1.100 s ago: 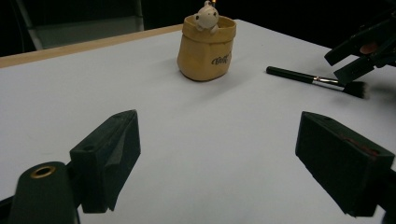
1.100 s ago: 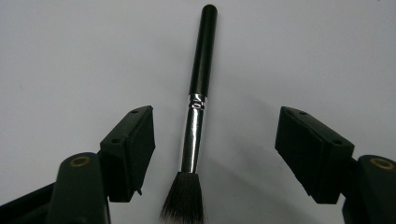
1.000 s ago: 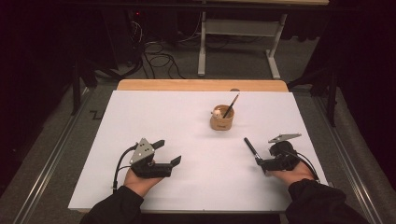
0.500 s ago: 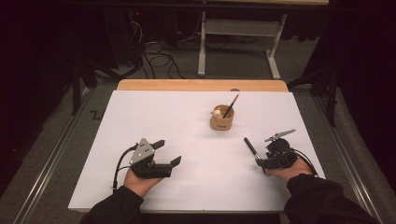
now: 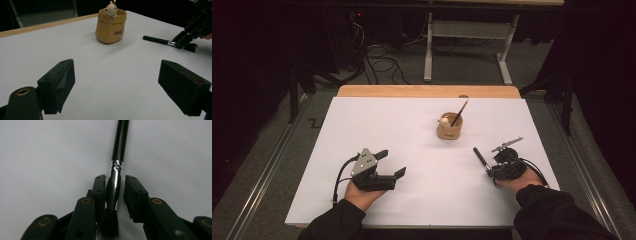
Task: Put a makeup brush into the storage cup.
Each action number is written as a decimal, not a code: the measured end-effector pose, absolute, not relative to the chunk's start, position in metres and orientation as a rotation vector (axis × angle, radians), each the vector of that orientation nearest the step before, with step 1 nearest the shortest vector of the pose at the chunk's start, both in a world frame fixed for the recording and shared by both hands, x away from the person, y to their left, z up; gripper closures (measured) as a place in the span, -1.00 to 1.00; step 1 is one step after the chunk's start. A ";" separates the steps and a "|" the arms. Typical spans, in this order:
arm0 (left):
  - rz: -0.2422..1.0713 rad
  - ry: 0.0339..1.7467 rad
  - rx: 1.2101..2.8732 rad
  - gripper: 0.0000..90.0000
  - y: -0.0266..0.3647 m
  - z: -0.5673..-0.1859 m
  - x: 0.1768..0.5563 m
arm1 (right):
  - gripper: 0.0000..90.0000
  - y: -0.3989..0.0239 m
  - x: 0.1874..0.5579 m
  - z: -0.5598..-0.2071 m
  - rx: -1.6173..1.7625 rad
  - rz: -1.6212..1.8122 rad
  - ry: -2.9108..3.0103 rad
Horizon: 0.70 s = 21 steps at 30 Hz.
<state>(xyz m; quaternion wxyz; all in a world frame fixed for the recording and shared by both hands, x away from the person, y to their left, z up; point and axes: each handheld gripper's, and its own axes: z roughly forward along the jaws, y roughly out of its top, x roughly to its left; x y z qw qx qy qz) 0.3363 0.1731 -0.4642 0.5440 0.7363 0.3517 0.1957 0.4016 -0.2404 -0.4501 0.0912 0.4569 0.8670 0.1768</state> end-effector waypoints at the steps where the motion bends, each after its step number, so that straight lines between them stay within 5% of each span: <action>1: 0.465 0.835 1.747 -0.67 0.173 -0.464 0.336 | 0.65 -0.240 0.402 -0.450 1.347 0.512 2.575; 21: 0.470 0.835 1.749 -0.67 0.173 -0.464 0.336 | 0.76 -0.237 0.404 -0.443 1.321 0.494 2.569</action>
